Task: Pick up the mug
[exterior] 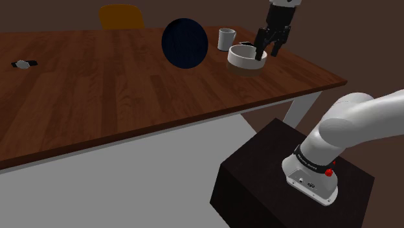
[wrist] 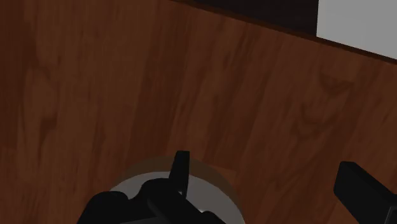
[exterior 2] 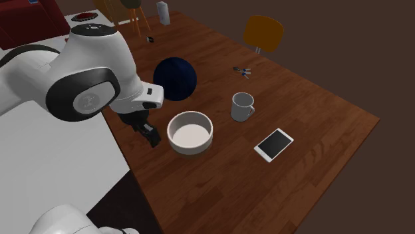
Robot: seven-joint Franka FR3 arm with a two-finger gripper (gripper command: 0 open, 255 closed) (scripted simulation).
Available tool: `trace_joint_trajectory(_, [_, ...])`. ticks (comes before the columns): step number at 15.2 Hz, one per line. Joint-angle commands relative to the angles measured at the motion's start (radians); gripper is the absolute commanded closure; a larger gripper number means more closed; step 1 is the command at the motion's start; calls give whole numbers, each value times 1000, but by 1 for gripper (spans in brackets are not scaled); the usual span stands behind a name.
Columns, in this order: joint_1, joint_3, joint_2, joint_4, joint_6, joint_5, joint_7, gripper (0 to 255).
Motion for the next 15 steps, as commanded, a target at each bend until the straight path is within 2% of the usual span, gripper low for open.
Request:
trace_joint_trajectory(1, [0,0,0,0,0,0,0,0])
trace_joint_trajectory(8, [-40,-22,271,184,85,-46,-15,0])
trace_joint_trajectory(15, [-69,-41,538,425,110,-83,-21,0])
